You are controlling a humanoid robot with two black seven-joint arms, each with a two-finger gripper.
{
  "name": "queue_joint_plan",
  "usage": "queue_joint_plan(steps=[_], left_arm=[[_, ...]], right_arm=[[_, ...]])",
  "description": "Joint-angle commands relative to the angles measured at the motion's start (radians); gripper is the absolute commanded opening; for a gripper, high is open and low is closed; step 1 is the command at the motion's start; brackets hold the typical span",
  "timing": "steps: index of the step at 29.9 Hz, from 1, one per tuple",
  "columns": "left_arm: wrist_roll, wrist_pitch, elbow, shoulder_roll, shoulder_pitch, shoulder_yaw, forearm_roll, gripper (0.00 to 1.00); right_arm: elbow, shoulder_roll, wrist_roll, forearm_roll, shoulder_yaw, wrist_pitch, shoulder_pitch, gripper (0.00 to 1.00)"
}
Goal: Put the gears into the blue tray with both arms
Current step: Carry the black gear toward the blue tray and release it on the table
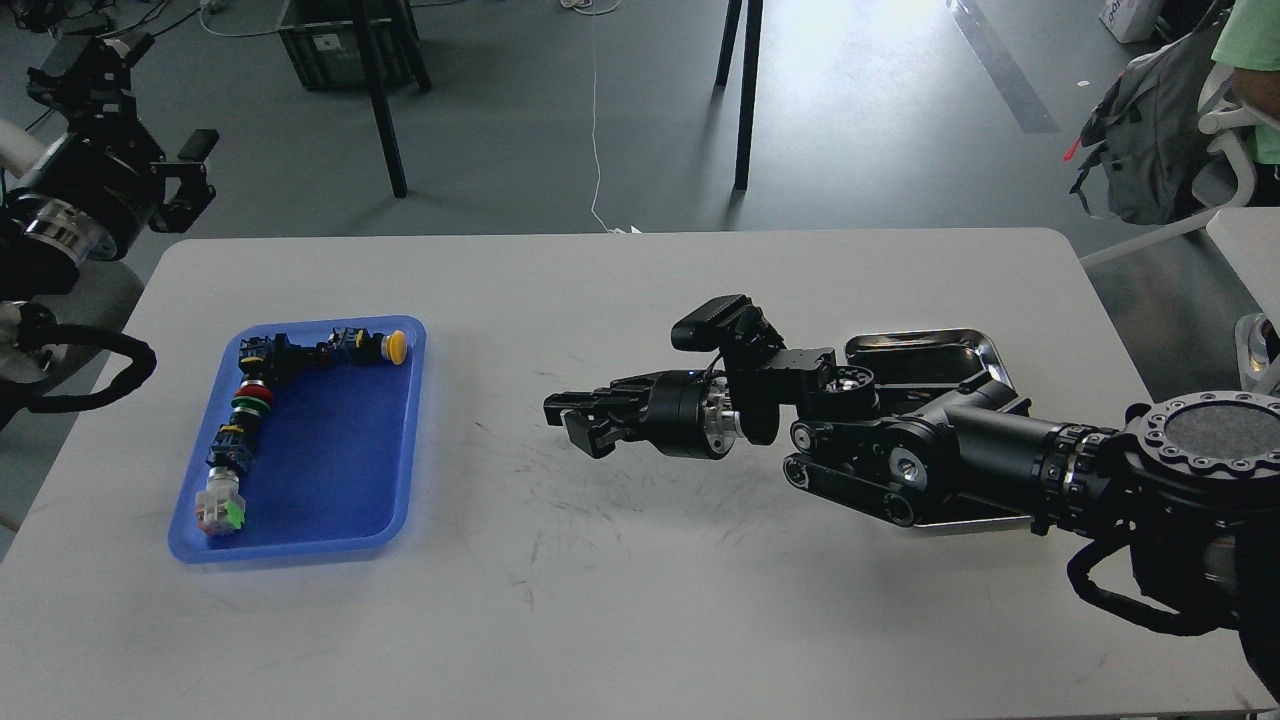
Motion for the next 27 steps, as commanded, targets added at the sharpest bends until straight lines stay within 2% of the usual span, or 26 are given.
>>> queue_joint_plan(steps=[1, 5, 9, 11, 19, 27], left_arm=[[-0.002, -0.002, 0.000, 0.010, 0.001, 0.001, 0.006, 0.99], [-0.005, -0.021, 0.002, 0.013, 0.003, -0.005, 0.006, 0.99], [-0.043, -0.028, 0.002, 0.016, 0.003, -0.005, 0.006, 0.99], [-0.055, -0.015, 0.008, 0.013, 0.003, -0.005, 0.003, 0.99], [-0.057, 0.022, 0.011, 0.010, 0.003, -0.005, -0.006, 0.99], [-0.064, 0.122, 0.011, -0.019, 0.012, -0.003, -0.008, 0.99]], right_arm=[[0.001, 0.000, 0.024, -0.003, -0.002, -0.004, -0.012, 0.01], [0.001, 0.000, 0.029, -0.004, -0.010, -0.006, -0.014, 0.01], [0.001, 0.000, 0.038, -0.004, -0.016, -0.006, -0.015, 0.01], [0.000, 0.000, 0.040, -0.004, -0.016, -0.006, -0.018, 0.01], [0.000, 0.000, 0.040, -0.047, -0.082, -0.011, -0.021, 0.01], [-0.005, 0.000, 0.040, -0.058, -0.082, -0.012, -0.020, 0.01]])
